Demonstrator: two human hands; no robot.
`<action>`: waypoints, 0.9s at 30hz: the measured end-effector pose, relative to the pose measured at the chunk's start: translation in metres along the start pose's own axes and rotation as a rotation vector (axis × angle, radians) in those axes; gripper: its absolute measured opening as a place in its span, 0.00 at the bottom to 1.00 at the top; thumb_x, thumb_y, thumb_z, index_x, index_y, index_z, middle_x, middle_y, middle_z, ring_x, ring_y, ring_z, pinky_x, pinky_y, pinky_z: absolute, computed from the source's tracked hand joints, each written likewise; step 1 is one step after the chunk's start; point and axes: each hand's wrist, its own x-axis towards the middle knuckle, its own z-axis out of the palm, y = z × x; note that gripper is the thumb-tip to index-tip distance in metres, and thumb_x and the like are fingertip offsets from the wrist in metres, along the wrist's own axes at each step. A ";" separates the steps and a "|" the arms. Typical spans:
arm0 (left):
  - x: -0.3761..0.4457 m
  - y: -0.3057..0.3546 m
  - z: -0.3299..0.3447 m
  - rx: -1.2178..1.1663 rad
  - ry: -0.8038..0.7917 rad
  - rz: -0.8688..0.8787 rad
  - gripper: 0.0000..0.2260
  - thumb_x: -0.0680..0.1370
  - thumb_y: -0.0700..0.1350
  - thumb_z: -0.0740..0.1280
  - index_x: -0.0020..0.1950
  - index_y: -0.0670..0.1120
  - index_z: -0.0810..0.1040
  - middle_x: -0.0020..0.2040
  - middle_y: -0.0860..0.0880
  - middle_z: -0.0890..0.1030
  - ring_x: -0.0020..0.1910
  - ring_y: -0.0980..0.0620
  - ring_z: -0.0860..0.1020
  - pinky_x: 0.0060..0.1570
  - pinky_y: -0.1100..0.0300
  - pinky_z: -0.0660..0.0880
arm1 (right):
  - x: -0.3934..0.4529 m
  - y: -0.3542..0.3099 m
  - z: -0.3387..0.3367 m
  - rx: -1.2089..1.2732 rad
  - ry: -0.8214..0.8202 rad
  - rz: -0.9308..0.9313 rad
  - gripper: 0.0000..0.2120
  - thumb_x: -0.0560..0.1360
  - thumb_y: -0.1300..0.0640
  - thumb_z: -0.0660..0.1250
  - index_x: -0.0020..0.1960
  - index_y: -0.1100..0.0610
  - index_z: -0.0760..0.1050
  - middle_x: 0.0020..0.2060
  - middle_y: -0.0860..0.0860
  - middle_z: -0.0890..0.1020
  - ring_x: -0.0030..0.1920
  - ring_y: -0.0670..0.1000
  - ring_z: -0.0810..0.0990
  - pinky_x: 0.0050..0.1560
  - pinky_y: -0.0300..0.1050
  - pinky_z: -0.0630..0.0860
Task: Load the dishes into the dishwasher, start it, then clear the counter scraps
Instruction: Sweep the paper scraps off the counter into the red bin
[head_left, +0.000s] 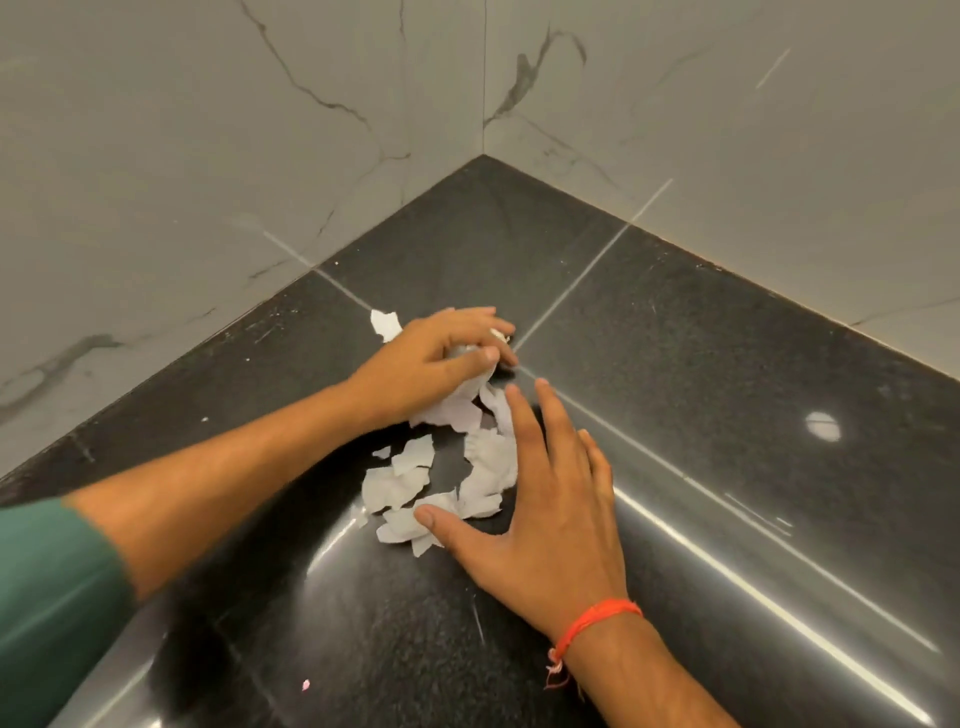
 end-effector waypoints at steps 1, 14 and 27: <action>-0.017 0.006 0.003 -0.040 -0.001 -0.002 0.10 0.83 0.46 0.64 0.59 0.51 0.84 0.67 0.57 0.79 0.75 0.61 0.67 0.76 0.44 0.62 | 0.000 -0.001 0.000 0.002 -0.003 0.000 0.54 0.65 0.19 0.59 0.81 0.42 0.43 0.81 0.43 0.44 0.81 0.45 0.46 0.80 0.51 0.45; -0.025 -0.018 -0.026 0.229 0.240 -0.196 0.19 0.85 0.54 0.54 0.74 0.53 0.73 0.73 0.53 0.74 0.76 0.55 0.66 0.75 0.48 0.64 | -0.002 -0.005 0.005 -0.069 0.004 0.015 0.54 0.64 0.17 0.54 0.81 0.45 0.48 0.81 0.46 0.51 0.80 0.46 0.52 0.80 0.51 0.45; -0.118 0.041 0.047 -0.279 0.492 -0.143 0.18 0.84 0.47 0.55 0.61 0.47 0.84 0.60 0.55 0.84 0.63 0.57 0.79 0.66 0.53 0.73 | -0.001 0.001 0.007 -0.070 0.027 -0.041 0.46 0.72 0.22 0.45 0.79 0.51 0.60 0.79 0.47 0.62 0.79 0.45 0.57 0.80 0.53 0.50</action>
